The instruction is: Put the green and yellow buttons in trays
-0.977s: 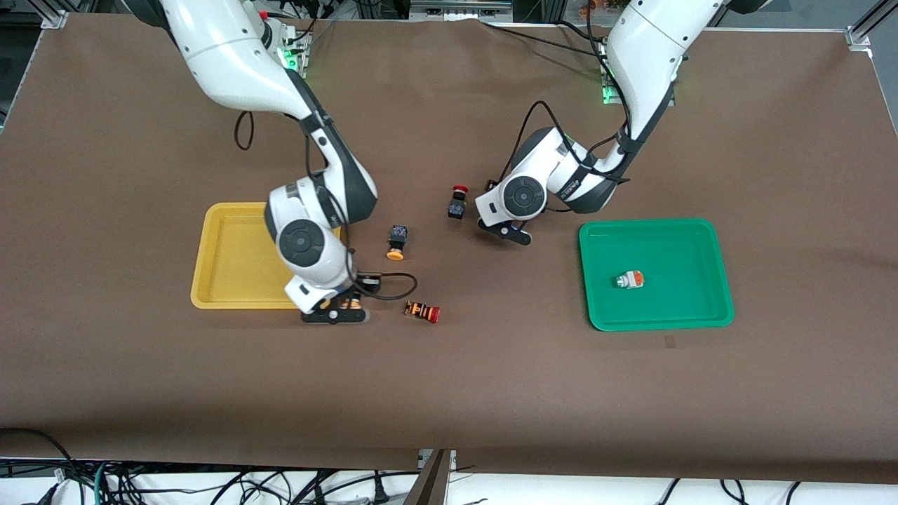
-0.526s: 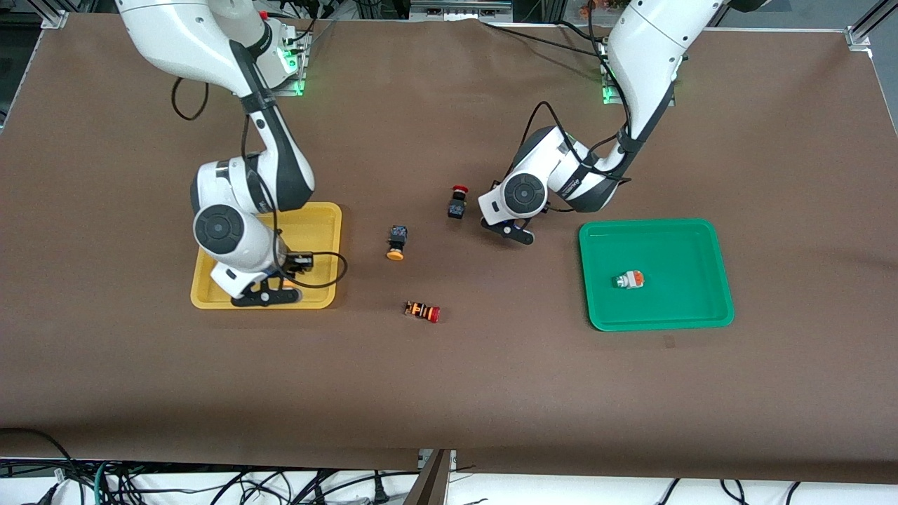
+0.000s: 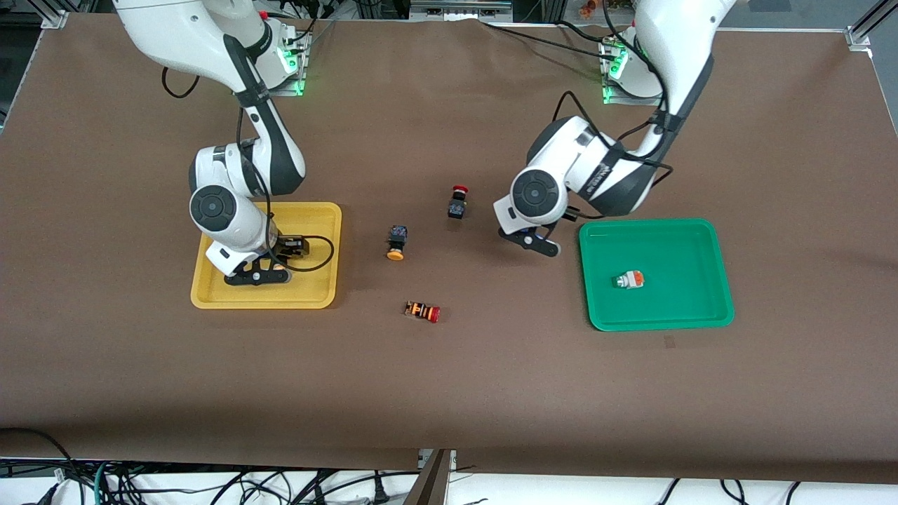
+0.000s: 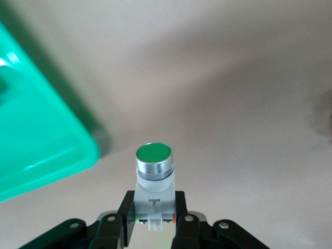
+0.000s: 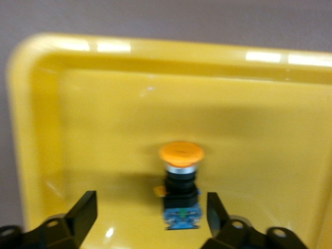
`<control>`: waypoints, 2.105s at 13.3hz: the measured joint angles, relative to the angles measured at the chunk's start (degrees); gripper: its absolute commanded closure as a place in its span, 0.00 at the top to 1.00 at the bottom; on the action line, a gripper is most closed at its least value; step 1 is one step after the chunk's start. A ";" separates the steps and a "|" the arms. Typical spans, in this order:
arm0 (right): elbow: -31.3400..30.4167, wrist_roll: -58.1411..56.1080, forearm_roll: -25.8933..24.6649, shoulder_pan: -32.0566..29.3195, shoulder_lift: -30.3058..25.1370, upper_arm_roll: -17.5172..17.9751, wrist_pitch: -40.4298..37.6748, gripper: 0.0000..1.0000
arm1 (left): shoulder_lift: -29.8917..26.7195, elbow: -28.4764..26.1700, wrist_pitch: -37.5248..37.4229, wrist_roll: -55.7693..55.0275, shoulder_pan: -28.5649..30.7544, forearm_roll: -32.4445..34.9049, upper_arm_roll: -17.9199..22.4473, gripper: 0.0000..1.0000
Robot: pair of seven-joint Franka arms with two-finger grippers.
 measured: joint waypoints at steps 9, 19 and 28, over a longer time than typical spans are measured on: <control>11.75 30.26 1.07 5.13 8.18 12.74 2.10 0.98 | 6.37 1.18 11.12 28.59 22.80 15.11 1.65 0.25; 10.74 34.56 1.05 8.97 13.08 12.29 9.34 0.16 | 0.59 8.28 6.36 30.59 24.68 5.87 -0.97 1.00; 10.13 11.13 0.98 8.63 5.20 -1.05 -7.56 0.18 | -10.04 26.66 -16.76 19.87 20.27 -0.45 3.03 1.00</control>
